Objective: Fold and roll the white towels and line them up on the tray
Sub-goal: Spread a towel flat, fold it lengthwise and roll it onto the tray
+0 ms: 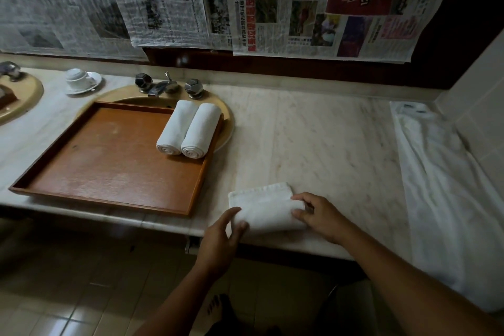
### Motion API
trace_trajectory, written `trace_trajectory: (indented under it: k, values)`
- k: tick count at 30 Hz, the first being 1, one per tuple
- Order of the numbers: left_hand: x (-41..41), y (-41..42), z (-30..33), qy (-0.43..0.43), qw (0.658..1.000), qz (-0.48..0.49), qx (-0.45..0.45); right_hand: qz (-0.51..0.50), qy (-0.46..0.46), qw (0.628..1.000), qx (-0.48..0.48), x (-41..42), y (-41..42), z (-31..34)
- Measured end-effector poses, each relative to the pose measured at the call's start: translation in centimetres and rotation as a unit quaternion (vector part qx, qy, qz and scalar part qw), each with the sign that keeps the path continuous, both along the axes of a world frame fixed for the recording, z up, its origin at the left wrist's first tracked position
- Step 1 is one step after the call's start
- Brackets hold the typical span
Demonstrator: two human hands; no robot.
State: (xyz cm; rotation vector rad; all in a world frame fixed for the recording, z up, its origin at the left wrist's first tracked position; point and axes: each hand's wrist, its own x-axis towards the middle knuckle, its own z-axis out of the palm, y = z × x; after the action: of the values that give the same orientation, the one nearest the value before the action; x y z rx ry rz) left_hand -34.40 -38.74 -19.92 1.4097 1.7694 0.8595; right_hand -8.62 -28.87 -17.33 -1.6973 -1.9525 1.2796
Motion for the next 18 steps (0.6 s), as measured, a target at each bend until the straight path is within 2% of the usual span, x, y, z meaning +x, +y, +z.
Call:
trace_trajectory:
  k: [3, 6, 9, 11, 12, 14, 16, 18]
  values:
    - [-0.5, 0.8, -0.1, -0.029, 0.999, -0.001, -0.021, -0.023, -0.011, 0.999, -0.029, -0.6, 1.2, 0.1]
    - [-0.8, 1.7, 0.0, -0.018, 0.999, 0.006, -0.027, -0.026, -0.092, 0.995, -0.004, -1.2, 2.1, 0.9]
    - [-0.2, 1.7, 0.1, 0.056, 0.997, 0.027, 0.051, -0.035, -0.178, 0.971, 0.155, -2.2, 1.0, 1.6]
    - [0.5, 1.5, 0.4, 0.135, 0.982, 0.025, 0.129, -0.010, -0.178, 0.951, 0.252, -2.7, -0.3, 0.9]
    - [0.6, 1.3, 0.6, 0.164, 0.974, 0.017, 0.155, 0.000, -0.170, 0.948, 0.267, -2.7, -0.9, 0.3]
    - [0.4, 0.5, 0.7, 0.219, 0.960, -0.016, 0.171, 0.006, -0.145, 0.954, 0.262, -1.9, -1.5, -0.7]
    - [0.1, -0.4, 0.7, 0.258, 0.955, -0.054, 0.137, 0.025, -0.118, 0.971, 0.204, -0.9, -2.0, -0.5]
    - [0.2, -1.0, 0.6, 0.236, 0.964, -0.061, 0.102, 0.034, -0.099, 0.986, 0.126, 0.0, -2.3, -0.3]
